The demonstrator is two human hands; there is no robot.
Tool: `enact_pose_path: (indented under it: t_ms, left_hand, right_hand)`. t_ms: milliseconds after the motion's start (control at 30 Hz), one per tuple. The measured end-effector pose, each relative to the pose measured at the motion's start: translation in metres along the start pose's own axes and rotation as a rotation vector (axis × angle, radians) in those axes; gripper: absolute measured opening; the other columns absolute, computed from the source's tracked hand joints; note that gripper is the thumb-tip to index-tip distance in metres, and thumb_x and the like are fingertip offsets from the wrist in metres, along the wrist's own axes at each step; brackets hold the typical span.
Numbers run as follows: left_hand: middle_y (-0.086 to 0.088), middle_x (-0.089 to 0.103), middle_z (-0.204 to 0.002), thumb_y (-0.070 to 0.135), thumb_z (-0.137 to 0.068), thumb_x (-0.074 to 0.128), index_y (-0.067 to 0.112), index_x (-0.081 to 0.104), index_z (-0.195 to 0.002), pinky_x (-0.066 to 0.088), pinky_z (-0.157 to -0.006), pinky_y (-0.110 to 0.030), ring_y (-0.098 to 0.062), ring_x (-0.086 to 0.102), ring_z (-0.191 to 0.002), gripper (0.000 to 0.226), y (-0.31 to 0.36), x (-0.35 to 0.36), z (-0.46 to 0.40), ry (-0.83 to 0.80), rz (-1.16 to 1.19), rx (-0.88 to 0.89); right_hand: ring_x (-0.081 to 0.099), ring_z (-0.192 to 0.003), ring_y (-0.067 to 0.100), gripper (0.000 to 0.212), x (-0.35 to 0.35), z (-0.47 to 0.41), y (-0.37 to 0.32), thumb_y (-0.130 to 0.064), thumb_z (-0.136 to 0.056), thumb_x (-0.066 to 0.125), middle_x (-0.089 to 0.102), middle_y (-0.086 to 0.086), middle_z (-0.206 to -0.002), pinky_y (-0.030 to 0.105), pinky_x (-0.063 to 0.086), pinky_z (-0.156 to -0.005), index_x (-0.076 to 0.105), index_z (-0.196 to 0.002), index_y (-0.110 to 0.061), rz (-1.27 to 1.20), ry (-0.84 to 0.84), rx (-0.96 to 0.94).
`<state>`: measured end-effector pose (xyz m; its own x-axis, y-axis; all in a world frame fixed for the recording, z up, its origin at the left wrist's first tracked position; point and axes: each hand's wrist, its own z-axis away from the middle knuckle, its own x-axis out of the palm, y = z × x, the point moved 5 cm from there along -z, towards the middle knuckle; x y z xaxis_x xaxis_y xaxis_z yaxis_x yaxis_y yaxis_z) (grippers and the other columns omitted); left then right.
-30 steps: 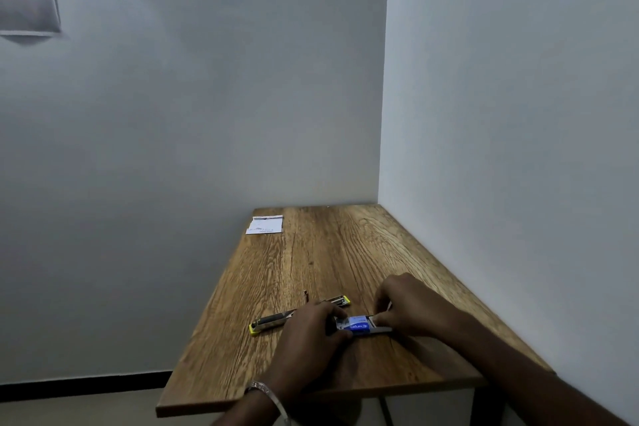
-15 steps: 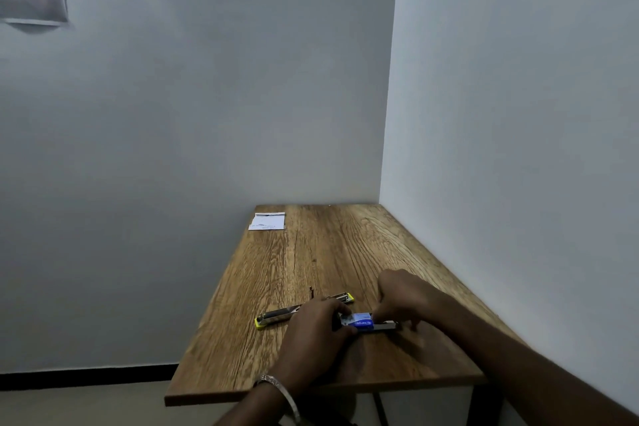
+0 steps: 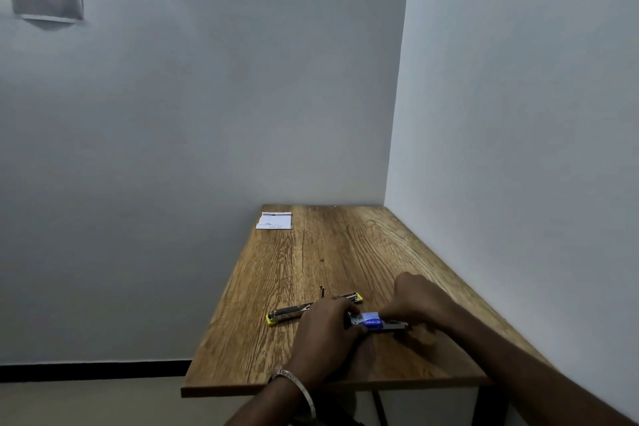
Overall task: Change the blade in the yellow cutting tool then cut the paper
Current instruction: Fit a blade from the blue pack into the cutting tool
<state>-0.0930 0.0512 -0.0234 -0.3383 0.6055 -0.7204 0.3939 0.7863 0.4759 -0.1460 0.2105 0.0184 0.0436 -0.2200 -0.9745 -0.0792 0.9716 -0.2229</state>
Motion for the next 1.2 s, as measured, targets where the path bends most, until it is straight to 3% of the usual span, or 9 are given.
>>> enact_pose_path:
  t_ms: [267, 567, 700, 867, 1000, 1200]
  left_hand:
    - [0.008, 0.064, -0.116, 0.043, -0.087, 0.067, 0.028, 0.066, -0.120, 0.048, -0.088, -0.024, -0.008, 0.057, -0.104, 0.036, 0.001, -0.001, 0.001, 0.008, -0.012, 0.007]
    - [0.009, 0.063, -0.115, 0.042, -0.086, 0.067, 0.029, 0.065, -0.118, 0.049, -0.089, -0.026, -0.008, 0.057, -0.103, 0.034, 0.001, 0.000, 0.001, -0.001, -0.002, -0.003]
    - [0.008, 0.063, -0.115, 0.043, -0.086, 0.067, 0.029, 0.066, -0.119, 0.048, -0.088, -0.025, -0.008, 0.057, -0.103, 0.035, 0.001, -0.001, 0.001, 0.001, -0.013, -0.006]
    - [0.009, 0.063, -0.116, 0.044, -0.086, 0.067, 0.030, 0.066, -0.118, 0.048, -0.089, -0.026, -0.008, 0.057, -0.104, 0.035, 0.001, -0.001, 0.001, -0.002, -0.009, -0.010]
    - [0.009, 0.064, -0.115, 0.045, -0.085, 0.067, 0.030, 0.066, -0.117, 0.048, -0.089, -0.027, -0.008, 0.058, -0.103, 0.035, 0.000, -0.001, 0.001, -0.001, -0.011, -0.014]
    - [0.009, 0.063, -0.114, 0.045, -0.086, 0.066, 0.030, 0.066, -0.117, 0.048, -0.089, -0.027, -0.007, 0.057, -0.103, 0.035, -0.001, -0.001, 0.001, -0.009, -0.019, -0.013]
  right_hand:
    - [0.054, -0.061, 0.012, 0.036, 0.003, -0.001, -0.006, -0.041, -0.079, 0.078, 0.057, -0.002, -0.069, 0.023, 0.036, -0.049, 0.053, -0.074, -0.016, 0.046, -0.031, -0.047]
    - [0.043, -0.051, 0.009, 0.041, 0.004, 0.001, -0.001, -0.045, -0.074, 0.077, 0.050, -0.005, -0.062, 0.022, 0.029, -0.044, 0.045, -0.067, -0.020, -0.002, 0.051, -0.014]
    - [0.049, -0.056, 0.009, 0.036, 0.005, 0.005, 0.002, -0.046, -0.075, 0.078, 0.055, -0.005, -0.063, 0.023, 0.032, -0.047, 0.054, -0.070, -0.020, -0.067, 0.078, -0.052]
    - [0.068, -0.073, 0.006, 0.001, 0.002, 0.009, 0.012, -0.024, -0.080, 0.076, 0.073, -0.008, -0.078, 0.017, 0.044, -0.055, 0.076, -0.079, -0.023, -0.221, 0.018, -0.135]
    - [0.067, -0.078, 0.001, 0.006, -0.003, 0.011, 0.017, -0.025, -0.082, 0.079, 0.074, -0.015, -0.083, 0.009, 0.042, -0.056, 0.081, -0.087, -0.026, -0.231, -0.063, -0.176]
    - [0.068, -0.078, 0.004, 0.006, -0.003, 0.006, 0.017, -0.024, -0.082, 0.079, 0.074, -0.011, -0.085, 0.011, 0.045, -0.057, 0.079, -0.088, -0.022, -0.200, -0.070, -0.184]
